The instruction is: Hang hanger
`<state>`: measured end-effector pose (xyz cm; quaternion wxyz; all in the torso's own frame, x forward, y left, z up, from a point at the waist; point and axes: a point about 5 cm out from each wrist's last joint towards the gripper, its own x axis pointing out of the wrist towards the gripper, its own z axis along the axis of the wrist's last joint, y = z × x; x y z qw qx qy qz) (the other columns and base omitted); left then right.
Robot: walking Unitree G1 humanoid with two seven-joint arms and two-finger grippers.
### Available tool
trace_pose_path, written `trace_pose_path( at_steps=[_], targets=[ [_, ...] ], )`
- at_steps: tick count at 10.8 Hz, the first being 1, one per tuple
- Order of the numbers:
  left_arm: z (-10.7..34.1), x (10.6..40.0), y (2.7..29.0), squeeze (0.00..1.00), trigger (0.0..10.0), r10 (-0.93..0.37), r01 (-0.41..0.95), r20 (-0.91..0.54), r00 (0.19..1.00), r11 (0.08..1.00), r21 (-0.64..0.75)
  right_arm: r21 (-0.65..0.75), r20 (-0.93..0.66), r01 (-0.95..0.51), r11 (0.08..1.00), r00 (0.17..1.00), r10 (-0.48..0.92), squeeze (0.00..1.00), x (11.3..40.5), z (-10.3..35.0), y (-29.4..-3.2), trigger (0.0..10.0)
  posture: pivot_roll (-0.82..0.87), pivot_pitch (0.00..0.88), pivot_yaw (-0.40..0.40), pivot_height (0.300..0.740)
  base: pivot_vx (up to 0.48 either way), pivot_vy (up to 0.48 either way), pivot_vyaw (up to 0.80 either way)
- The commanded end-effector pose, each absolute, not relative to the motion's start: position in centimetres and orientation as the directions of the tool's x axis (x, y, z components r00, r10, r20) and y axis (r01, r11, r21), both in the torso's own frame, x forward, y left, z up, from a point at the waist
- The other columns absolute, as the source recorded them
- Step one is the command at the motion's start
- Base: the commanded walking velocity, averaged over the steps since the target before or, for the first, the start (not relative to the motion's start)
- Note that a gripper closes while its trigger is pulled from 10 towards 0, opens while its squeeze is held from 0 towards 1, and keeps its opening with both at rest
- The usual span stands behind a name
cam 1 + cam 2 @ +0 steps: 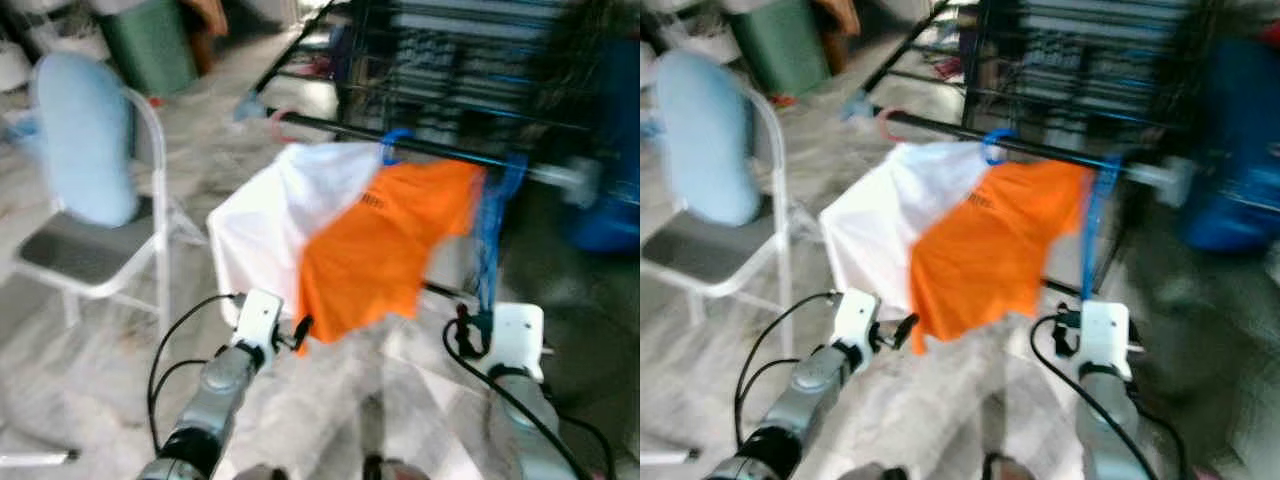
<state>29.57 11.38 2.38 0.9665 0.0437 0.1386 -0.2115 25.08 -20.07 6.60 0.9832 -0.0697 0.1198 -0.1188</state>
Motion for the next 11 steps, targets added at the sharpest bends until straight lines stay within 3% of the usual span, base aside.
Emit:
trace_pose_path(
  at_steps=[1, 6, 8, 9, 10, 11],
  targets=[
    [2.4, 29.6, 11.4, 0.0, 10.0, -0.4, 0.427, -0.289, 0.87, 0.904, 0.033, -0.163, -0.231, 0.214, 0.963, 0.941, -0.248, 0.95, 24.9, 6.3, -20.1, 10.0, -0.25, 0.101, 0.073, 0.74, -0.262, 0.0, 0.0],
    [2.1, 29.4, 11.5, 0.0, 10.0, -0.392, 0.42, -0.294, 0.872, 0.907, 0.036, -0.158, -0.258, 0.191, 0.969, 0.939, -0.227, 0.91, 24.5, 5.6, -19.9, 10.0, -0.24, 0.107, 0.069, 0.74, -0.266, 0.0, 0.0],
    [3.7, 30.7, 12.9, 0.0, 10.0, -0.269, 0.296, -0.203, 0.941, 0.949, 0.113, -0.134, -0.236, 0.152, 0.979, 0.955, -0.18, 0.69, 25.3, 6.0, -19.2, 10.0, -0.23, 0.097, 0.066, 0.74, 0.0, 0.0, 0.0],
    [5.6, 31.5, 14.1, 0.0, 10.0, -0.2, 0.214, -0.098, 0.975, 0.963, 0.162, -0.105, -0.217, 0.112, 0.988, 0.967, -0.133, 0.31, 25.6, 6.3, -18.5, 10.0, -0.21, 0.089, 0.067, 0.74, 0.0, 0.0, 0.0],
    [6.6, 31.7, 14.7, 0.0, 10.0, -0.167, 0.172, -0.043, 0.985, 0.967, 0.187, -0.083, -0.199, 0.089, 0.993, 0.975, -0.104, 0.0, 25.7, 6.5, -18.2, 10.0, -0.18, 0.083, 0.062, 0.74, 0.0, 0.0, 0.0],
    [8.2, 31.7, 15.4, 0.0, 10.0, -0.136, 0.127, 0.037, 0.99, 0.974, 0.189, -0.049, -0.15, 0.078, 0.996, 0.985, -0.085, 0.0, 25.9, 7.2, -17.8, 10.0, -0.16, 0.083, 0.046, 0.74, 0.0, 0.0, 0.0]
  ],
)
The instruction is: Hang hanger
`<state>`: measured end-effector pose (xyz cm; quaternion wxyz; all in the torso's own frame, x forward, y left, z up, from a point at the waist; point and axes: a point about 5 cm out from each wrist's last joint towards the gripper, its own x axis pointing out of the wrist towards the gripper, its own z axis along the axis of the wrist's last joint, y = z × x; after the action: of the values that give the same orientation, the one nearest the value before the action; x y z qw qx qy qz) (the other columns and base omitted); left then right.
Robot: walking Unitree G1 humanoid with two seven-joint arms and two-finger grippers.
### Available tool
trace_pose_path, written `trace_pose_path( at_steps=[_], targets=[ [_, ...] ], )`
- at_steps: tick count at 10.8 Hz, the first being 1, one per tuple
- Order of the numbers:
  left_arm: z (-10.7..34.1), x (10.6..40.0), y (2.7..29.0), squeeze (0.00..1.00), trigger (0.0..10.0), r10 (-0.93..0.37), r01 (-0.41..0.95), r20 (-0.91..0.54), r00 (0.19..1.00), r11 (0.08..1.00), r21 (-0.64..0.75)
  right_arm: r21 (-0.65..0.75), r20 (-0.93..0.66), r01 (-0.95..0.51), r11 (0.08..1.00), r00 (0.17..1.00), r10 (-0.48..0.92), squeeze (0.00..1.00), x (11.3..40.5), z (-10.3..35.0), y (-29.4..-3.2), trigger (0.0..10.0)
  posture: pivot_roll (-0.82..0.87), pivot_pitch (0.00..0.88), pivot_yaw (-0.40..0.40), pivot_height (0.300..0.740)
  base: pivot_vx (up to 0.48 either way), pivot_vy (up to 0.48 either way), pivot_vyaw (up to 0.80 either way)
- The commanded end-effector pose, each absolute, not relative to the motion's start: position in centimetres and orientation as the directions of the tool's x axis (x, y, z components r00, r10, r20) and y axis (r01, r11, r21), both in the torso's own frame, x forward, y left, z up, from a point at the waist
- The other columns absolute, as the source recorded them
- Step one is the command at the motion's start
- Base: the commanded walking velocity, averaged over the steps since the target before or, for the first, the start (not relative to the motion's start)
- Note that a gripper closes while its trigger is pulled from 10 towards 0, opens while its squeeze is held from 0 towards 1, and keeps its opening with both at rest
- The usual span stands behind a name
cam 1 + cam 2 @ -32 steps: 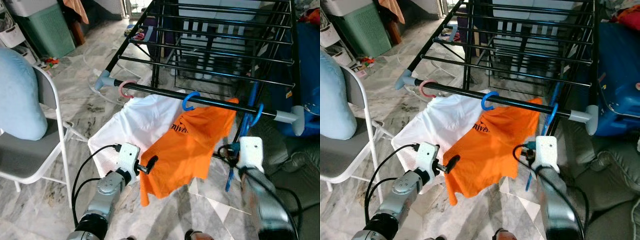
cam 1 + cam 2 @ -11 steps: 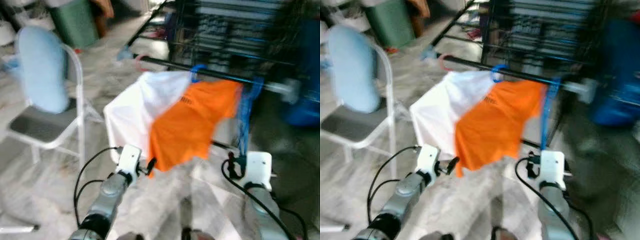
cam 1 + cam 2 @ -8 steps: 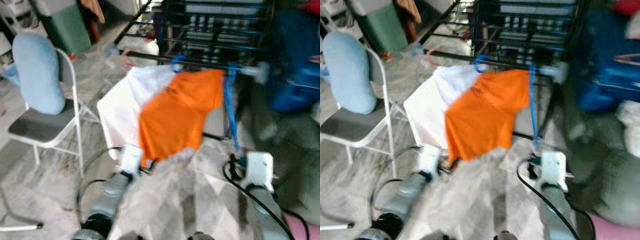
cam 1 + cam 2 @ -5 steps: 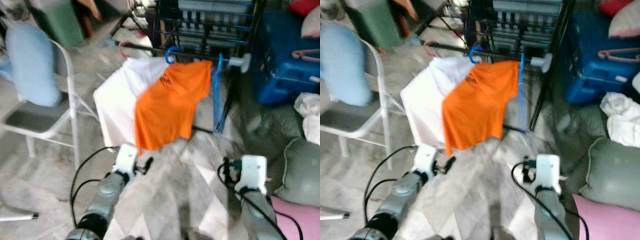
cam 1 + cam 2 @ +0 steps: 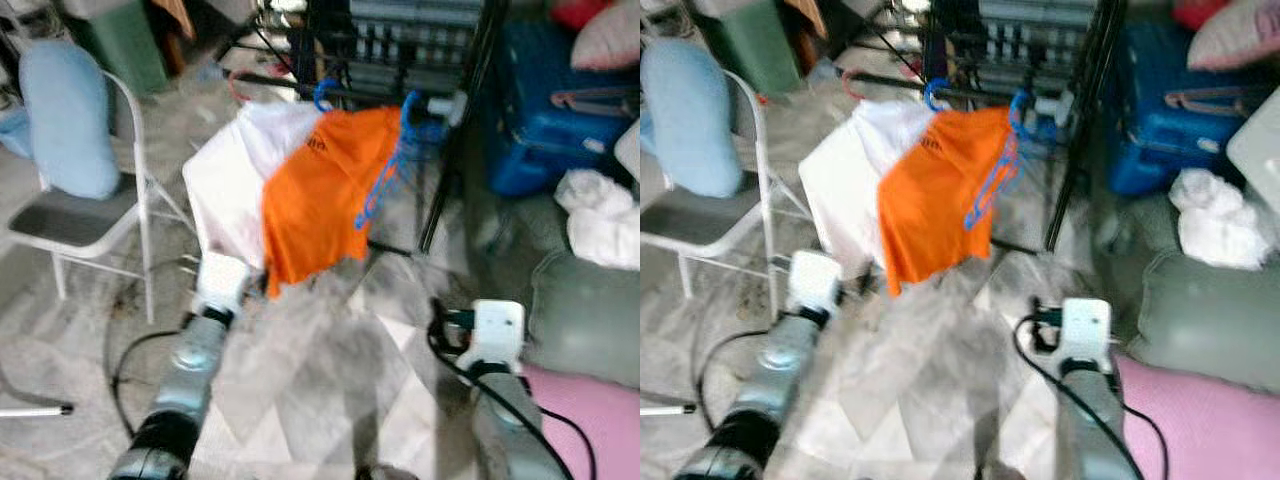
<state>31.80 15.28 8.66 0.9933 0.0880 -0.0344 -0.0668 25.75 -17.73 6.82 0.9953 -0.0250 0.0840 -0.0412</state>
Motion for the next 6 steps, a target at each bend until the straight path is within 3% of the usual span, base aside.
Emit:
trace_pose_path(
  at_steps=[1, 2, 4, 6],
  targets=[
    [8.9, 31.5, 15.9, 0.0, 10.0, -0.108, 0.097, 0.062, 0.992, 0.982, 0.16, -0.047, -0.122, 0.056, 0.997, 0.991, -0.061, 0.0, 25.9, 7.6, -17.4, 10.0, -0.15, 0.074, 0.04, 0.74, 0.0, 0.0, 0.0],
    [9.2, 31.3, 16.2, 0.0, 10.0, -0.071, 0.063, 0.071, 0.995, 0.992, 0.11, -0.048, -0.093, 0.021, 0.999, 0.995, -0.026, 0.0, 26.0, 8.2, -17.1, 10.0, -0.13, 0.079, 0.039, 0.74, 0.0, 0.0, 0.0],
    [8.8, 30.8, 15.6, 0.0, 10.0, -0.185, 0.18, 0.017, 0.983, 0.97, 0.164, -0.036, -0.1, -0.001, 0.999, 0.995, -0.003, 0.0, 26.6, 7.8, -16.5, 10.0, -0.09, 0.094, 0.021, 0.74, 0.0, 0.0, 0.0],
    [9.1, 30.6, 16.2, 0.0, 10.0, -0.277, 0.276, -0.026, 0.961, 0.938, 0.211, -0.066, -0.067, -0.121, 0.99, 0.991, 0.116, 0.0, 27.4, 8.6, -14.8, 10.0, -0.08, 0.09, 0.019, 0.74, 0.0, 0.0, 0.74]
  ],
)
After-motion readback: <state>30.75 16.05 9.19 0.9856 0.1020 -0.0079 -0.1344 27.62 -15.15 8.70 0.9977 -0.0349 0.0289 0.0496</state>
